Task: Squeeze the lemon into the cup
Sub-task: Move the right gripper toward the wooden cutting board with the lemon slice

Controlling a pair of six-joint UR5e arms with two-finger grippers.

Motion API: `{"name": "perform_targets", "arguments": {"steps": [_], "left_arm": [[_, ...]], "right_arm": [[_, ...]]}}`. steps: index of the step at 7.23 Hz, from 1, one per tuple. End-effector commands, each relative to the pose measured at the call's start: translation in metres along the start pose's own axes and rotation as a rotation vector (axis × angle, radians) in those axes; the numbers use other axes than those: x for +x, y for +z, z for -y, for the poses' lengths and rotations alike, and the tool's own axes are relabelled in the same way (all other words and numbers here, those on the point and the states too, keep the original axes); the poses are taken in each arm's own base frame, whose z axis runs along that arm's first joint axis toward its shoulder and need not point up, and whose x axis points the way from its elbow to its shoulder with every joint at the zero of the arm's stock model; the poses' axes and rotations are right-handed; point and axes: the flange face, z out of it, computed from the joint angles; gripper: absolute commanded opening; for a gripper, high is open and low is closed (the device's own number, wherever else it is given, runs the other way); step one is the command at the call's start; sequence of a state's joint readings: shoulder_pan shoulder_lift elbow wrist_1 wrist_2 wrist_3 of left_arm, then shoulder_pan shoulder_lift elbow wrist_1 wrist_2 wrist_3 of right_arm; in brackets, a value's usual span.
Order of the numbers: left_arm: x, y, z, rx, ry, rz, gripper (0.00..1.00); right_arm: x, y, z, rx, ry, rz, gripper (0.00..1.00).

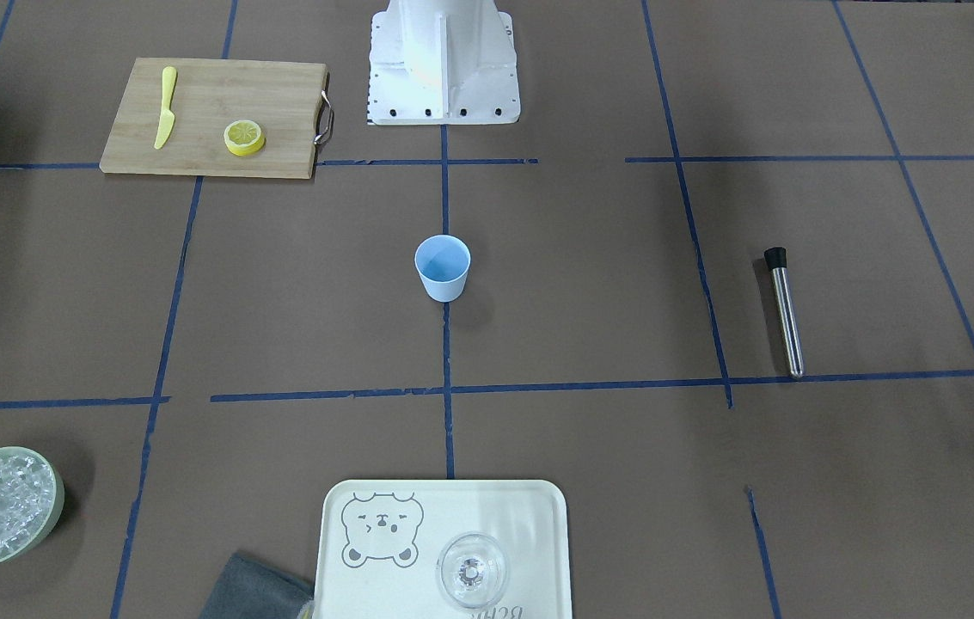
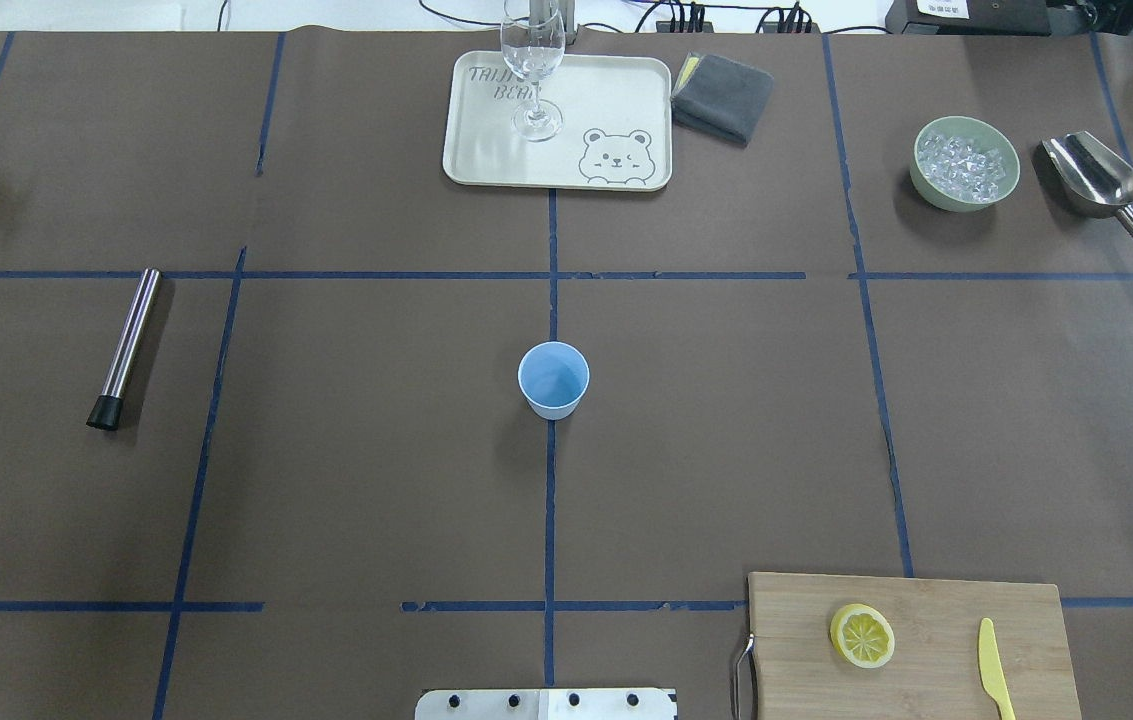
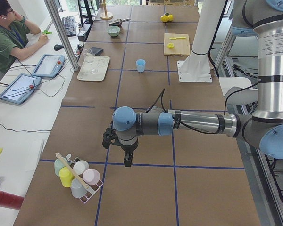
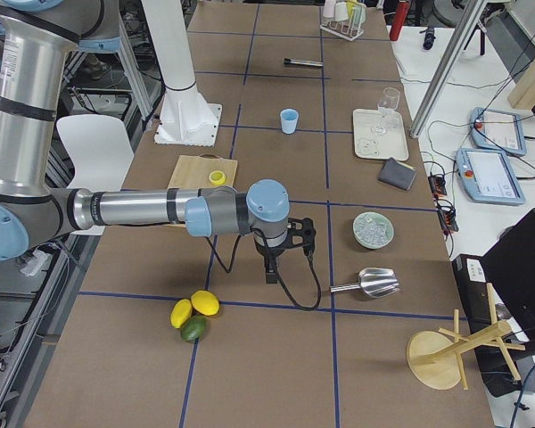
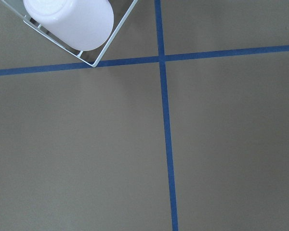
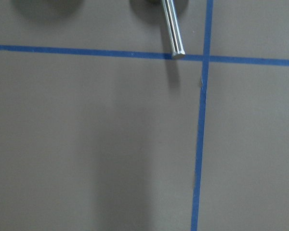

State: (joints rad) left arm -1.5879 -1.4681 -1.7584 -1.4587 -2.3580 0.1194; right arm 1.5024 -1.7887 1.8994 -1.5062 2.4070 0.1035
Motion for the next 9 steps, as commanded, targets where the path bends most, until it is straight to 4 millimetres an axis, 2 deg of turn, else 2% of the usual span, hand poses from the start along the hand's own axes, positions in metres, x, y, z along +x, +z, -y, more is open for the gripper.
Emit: {"name": "perform_targets", "arguments": {"steps": [1, 2, 3, 4, 5, 6, 7, 8, 9], "left_arm": [[0.001, -0.001, 0.000, 0.003, 0.003, -0.001, 1.00], [0.002, -0.002, 0.001, 0.005, 0.006, -0.001, 1.00], [0.002, -0.002, 0.001, 0.007, 0.008, -0.002, 1.00], [0.003, -0.002, 0.002, 0.009, 0.009, -0.006, 1.00], [0.002, -0.002, 0.001, 0.008, 0.008, -0.006, 1.00], [0.003, -0.002, 0.002, 0.009, 0.009, -0.006, 1.00], [0.003, -0.002, 0.002, 0.010, 0.010, -0.008, 1.00], [0.004, -0.003, 0.004, 0.025, 0.027, -0.004, 1.00], [0.005, -0.004, 0.005, 0.031, 0.033, -0.005, 1.00]], "right_arm": [[-0.022, -0.020, 0.024, 0.063, -0.043, -0.026, 1.00], [-0.013, -0.012, 0.013, 0.045, -0.029, -0.031, 1.00], [-0.032, -0.019, 0.017, 0.090, -0.097, -0.027, 1.00], [-0.053, -0.011, 0.020, 0.119, -0.188, -0.032, 1.00], [-0.085, 0.004, 0.026, 0.104, -0.237, -0.045, 1.00], [-0.136, 0.020, 0.039, 0.117, -0.286, -0.100, 1.00], [-0.185, 0.040, 0.032, 0.102, -0.334, -0.105, 1.00], [-0.230, 0.050, 0.017, 0.085, -0.262, -0.059, 1.00], [-0.279, 0.062, -0.007, 0.042, -0.159, -0.006, 1.00]]}}
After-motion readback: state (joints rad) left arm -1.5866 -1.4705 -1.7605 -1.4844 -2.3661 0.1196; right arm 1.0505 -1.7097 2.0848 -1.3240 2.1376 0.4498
